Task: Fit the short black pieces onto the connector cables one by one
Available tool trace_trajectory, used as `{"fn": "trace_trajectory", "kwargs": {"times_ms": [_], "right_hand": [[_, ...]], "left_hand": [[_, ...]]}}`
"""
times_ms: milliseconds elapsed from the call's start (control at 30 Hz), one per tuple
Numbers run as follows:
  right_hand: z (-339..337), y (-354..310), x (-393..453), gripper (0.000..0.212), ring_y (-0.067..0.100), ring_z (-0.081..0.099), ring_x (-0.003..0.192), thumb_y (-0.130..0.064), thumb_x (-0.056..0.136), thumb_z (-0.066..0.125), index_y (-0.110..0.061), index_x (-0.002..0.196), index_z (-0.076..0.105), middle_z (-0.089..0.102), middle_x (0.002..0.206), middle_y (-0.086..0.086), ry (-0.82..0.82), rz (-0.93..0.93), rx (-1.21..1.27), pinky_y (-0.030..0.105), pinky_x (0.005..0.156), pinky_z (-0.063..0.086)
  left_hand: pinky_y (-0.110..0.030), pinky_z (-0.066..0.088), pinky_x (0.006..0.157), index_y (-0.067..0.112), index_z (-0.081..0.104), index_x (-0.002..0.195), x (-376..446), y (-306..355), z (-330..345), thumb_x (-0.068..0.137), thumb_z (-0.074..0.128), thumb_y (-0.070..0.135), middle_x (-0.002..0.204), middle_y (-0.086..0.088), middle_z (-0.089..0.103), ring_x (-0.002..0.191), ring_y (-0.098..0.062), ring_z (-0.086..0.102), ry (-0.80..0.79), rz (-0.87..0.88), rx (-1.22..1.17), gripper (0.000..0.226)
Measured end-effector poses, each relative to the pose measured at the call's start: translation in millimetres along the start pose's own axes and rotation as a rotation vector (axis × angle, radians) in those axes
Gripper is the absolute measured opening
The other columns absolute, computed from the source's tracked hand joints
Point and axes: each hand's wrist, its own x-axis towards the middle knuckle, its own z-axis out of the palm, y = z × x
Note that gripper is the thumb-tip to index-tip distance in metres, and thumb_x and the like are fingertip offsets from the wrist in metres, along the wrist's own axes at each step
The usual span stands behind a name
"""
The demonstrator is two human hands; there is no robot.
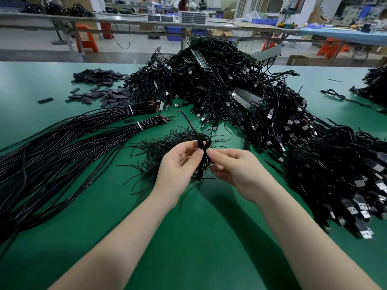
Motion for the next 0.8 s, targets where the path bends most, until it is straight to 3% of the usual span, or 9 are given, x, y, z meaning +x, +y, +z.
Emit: {"fn": "trace_trajectory", "kwargs": {"times_ms": [133,267,367,467,500,567,667,733,800], "right_hand": [[2,-2,-2,0.006,0.008,0.058,0.065,-0.021,0.079,0.078,-0.018,0.074,0.077,0.066,0.068,-0.002,0.026,-0.110,0.018,0.019,0.062,0.051],[3,1,2,0.010,0.006,0.058,0.063,-0.021,0.082,0.076,-0.022,0.073,0.074,0.069,0.067,-0.006,0.158,-0.352,-0.310,0.025,0.063,0.050],[4,5,4,0.010,0.002,0.061,0.068,-0.013,0.085,0.073,-0.020,0.078,0.070,0.067,0.071,-0.015,0.239,-0.706,-0.657,0.019,0.067,0.049],[-2,12,8,0.012,0.028,0.065,0.076,0.004,0.076,0.074,-0.002,0.086,0.070,0.069,0.084,0.009,0.312,-1.225,-1.140,0.034,0.070,0.055],[-4,14,9,0.014,0.030,0.065,0.077,0.006,0.074,0.074,0.001,0.087,0.070,0.069,0.085,0.012,0.323,-1.301,-1.186,0.035,0.070,0.055],[-3,13,10,0.011,0.026,0.065,0.079,0.002,0.079,0.072,-0.001,0.091,0.071,0.069,0.086,0.008,0.301,-1.195,-1.024,0.034,0.074,0.054],[1,7,6,0.011,0.006,0.065,0.077,-0.022,0.090,0.067,-0.016,0.098,0.073,0.070,0.085,-0.011,0.257,-0.669,-0.576,0.022,0.076,0.053],[2,4,6,0.022,0.007,0.064,0.068,-0.037,0.091,0.064,-0.018,0.086,0.075,0.071,0.076,-0.007,0.178,-0.328,-0.282,0.024,0.068,0.055],[2,4,6,0.027,0.010,0.061,0.064,-0.038,0.087,0.068,-0.015,0.077,0.075,0.067,0.071,0.001,0.123,-0.189,-0.125,0.023,0.062,0.052]], "left_hand": [[-0.015,0.048,0.073,0.035,0.072,0.093,0,0,1,0.094,0.061,0.008,0.089,0.012,0.074,0.083,-0.002,0.065,-0.002,0.017,-0.013,0.029],[-0.009,0.046,0.065,0.023,0.068,0.101,0,1,2,0.093,0.062,0.008,0.083,0.013,0.073,0.076,0.004,0.063,0.009,0.018,-0.008,0.018],[-0.008,0.044,0.057,0.017,0.067,0.103,-1,5,4,0.094,0.060,0.009,0.081,0.010,0.072,0.067,0.006,0.061,0.045,-0.096,-0.112,0.014],[-0.016,0.048,0.050,0.019,0.070,0.092,0,11,6,0.094,0.062,0.020,0.070,0.008,0.070,0.061,-0.004,0.062,-0.001,-0.333,-0.211,0.008],[-0.017,0.047,0.048,0.019,0.070,0.089,0,11,5,0.093,0.063,0.022,0.066,0.007,0.068,0.057,-0.005,0.060,-0.014,-0.368,-0.223,0.009],[-0.019,0.049,0.054,0.018,0.070,0.093,1,10,5,0.092,0.063,0.020,0.069,0.008,0.069,0.060,-0.004,0.060,0.018,-0.343,-0.252,0.008],[-0.016,0.049,0.062,0.021,0.069,0.100,2,6,4,0.094,0.062,0.015,0.081,0.011,0.073,0.069,-0.001,0.063,0.096,-0.198,-0.238,0.011],[-0.012,0.047,0.062,0.024,0.070,0.099,1,4,2,0.093,0.063,0.011,0.083,0.011,0.074,0.070,0.003,0.063,0.092,-0.097,-0.172,0.016],[-0.009,0.046,0.063,0.024,0.072,0.099,0,3,3,0.092,0.064,0.008,0.084,0.012,0.074,0.070,0.005,0.062,0.037,-0.032,-0.111,0.019]]}}
